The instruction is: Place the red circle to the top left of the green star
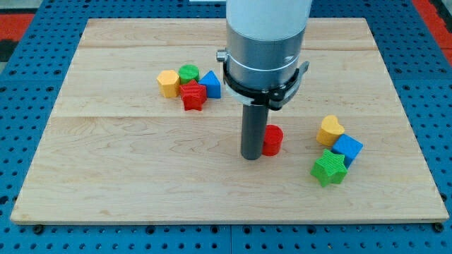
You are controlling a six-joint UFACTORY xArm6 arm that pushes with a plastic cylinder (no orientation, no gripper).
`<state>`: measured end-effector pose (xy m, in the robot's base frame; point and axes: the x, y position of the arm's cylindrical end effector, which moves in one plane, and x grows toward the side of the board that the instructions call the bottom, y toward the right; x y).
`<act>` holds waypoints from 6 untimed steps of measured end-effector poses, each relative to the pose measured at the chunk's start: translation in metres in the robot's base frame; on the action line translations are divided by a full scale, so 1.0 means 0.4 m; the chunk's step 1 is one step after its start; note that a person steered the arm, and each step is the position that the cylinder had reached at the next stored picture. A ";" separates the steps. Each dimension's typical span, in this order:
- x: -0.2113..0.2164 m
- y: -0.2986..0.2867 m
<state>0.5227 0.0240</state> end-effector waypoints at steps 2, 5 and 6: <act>-0.098 -0.130; -0.071 -0.063; -0.094 0.003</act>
